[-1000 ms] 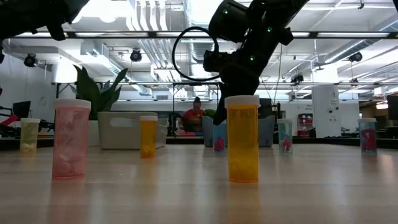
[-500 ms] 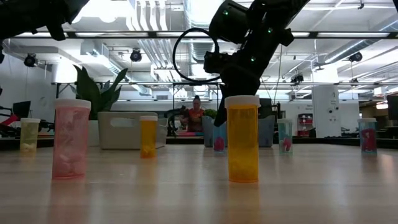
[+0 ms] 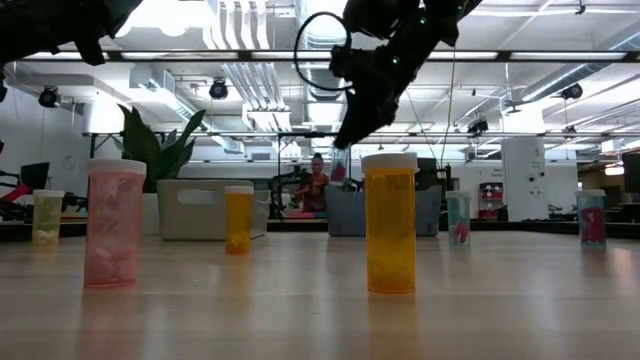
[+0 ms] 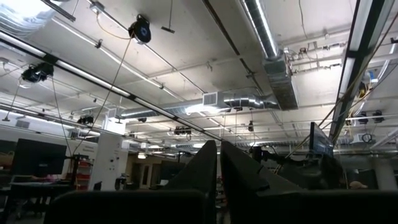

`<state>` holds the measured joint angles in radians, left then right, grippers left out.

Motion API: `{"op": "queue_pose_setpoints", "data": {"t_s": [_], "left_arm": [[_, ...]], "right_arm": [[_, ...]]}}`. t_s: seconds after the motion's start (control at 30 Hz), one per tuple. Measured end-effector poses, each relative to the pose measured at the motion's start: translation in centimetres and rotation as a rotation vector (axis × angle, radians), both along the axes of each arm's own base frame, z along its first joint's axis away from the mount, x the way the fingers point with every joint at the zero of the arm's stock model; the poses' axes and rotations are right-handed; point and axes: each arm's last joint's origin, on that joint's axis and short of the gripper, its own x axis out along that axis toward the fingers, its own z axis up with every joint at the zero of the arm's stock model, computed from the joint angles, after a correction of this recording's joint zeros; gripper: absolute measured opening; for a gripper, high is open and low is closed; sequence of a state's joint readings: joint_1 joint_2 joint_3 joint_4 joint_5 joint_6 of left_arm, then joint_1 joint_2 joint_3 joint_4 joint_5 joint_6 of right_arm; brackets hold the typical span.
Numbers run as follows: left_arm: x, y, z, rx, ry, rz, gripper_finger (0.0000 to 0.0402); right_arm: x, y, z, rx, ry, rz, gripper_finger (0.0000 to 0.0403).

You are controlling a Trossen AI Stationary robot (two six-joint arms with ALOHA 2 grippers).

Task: Pick and place medicine bottles into bin by pill shape (circle, oval)
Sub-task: Put the left blue capsule bottle into the black bin

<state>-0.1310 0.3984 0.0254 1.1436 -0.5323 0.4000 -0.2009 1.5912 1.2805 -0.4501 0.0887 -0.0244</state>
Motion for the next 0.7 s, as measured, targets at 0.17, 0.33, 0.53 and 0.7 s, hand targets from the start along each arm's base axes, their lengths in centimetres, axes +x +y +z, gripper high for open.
{"op": "queue_pose_setpoints", "data": {"t_s": [0.17, 0.33, 0.53, 0.7], "left_arm": [[0.0, 0.0, 0.0, 0.0, -0.001, 0.0, 0.0006], [0.0, 0.0, 0.0, 0.0, -0.001, 0.0, 0.0006], [0.0, 0.0, 0.0, 0.0, -0.001, 0.0, 0.0006], [0.0, 0.0, 0.0, 0.0, -0.001, 0.0, 0.0006]], "right_arm": [[-1.3, -4.8, 0.5, -0.031, 0.028, -0.098, 0.0117], [-2.1, -8.9, -0.6, -0.01, 0.019, -0.157, 0.0115], [-1.8, -11.8, -3.3, -0.009, 0.038, -0.177, 0.0118], [-2.0, -13.2, -4.7, 0.002, 0.075, -0.205, 0.0116]]}}
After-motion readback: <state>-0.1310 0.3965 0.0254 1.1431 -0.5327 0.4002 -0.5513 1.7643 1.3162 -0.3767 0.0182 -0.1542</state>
